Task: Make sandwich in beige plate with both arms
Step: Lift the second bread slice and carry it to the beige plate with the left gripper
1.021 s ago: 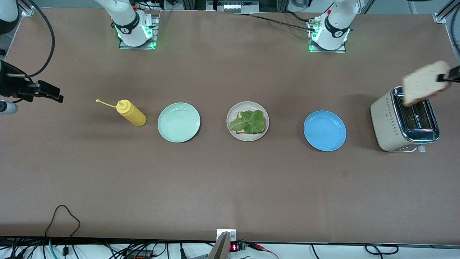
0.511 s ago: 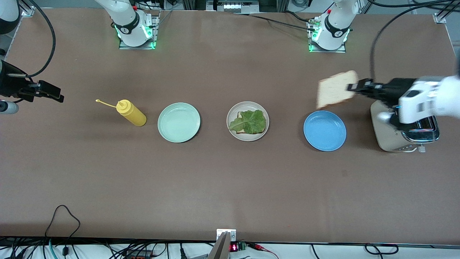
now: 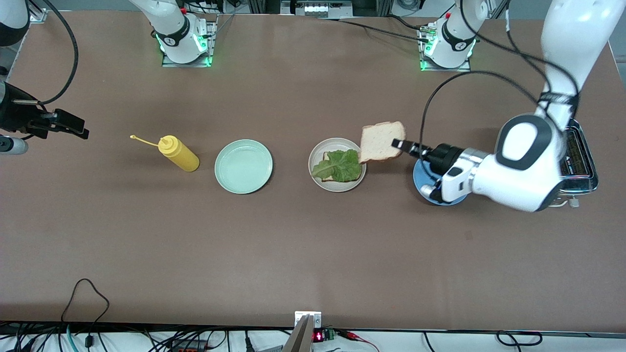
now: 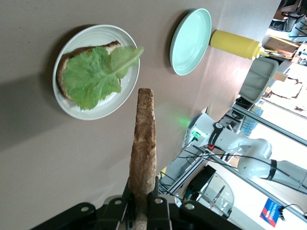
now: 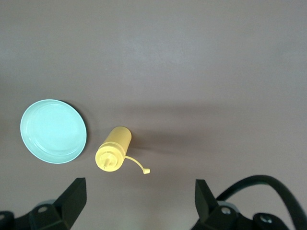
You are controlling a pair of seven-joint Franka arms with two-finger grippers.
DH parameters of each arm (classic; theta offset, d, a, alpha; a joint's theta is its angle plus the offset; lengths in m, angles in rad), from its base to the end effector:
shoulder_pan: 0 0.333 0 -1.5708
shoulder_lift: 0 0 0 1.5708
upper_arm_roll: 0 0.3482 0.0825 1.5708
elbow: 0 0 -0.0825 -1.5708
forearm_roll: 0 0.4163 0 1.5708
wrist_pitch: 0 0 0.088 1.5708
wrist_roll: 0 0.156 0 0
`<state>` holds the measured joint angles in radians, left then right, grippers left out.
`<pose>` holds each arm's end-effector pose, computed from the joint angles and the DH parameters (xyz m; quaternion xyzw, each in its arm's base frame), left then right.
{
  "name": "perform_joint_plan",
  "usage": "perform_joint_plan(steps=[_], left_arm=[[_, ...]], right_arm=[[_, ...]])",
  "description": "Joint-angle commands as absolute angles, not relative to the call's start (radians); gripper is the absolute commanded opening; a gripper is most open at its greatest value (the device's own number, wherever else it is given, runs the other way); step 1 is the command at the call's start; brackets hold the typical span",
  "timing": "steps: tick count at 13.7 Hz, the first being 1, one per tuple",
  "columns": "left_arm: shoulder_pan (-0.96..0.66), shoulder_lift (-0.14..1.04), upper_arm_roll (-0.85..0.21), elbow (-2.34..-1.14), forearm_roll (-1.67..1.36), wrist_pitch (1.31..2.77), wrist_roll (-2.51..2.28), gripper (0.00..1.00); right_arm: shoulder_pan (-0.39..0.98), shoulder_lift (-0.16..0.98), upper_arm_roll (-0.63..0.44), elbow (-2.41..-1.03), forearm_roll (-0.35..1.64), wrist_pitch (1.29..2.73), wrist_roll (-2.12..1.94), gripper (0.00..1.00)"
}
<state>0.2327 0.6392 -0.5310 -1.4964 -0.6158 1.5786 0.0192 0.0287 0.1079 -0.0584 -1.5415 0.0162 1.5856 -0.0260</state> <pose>0.6468 -0.2332 0.3308 0.8679 -0.0592 -0.2785 0.4070 0.6187 -0.0142 0.5587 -0.9995 0.0022 0.0317 0.0058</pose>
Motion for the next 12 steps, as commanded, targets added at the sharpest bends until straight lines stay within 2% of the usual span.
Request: perform_joint_plan(steps=[1,7,12], left_arm=[[0.212,0.687,-0.538,-1.506,-0.643,1.658,0.037,0.0],[0.143,0.732,-0.538,-1.563,-0.716,1.837,0.104,0.0],[0.15,0.824,-0.537,-1.562,-0.758,1.861,0.271,0.0]], right_arm=[[0.026,0.097,-0.055,-1.54,0.003,1.574,-0.038,1.0],[0.022,0.098,-0.057,-1.54,0.005,1.575,-0.04,1.0],[0.021,0.098,-0.057,-1.54,0.008,1.575,-0.04,1.0]])
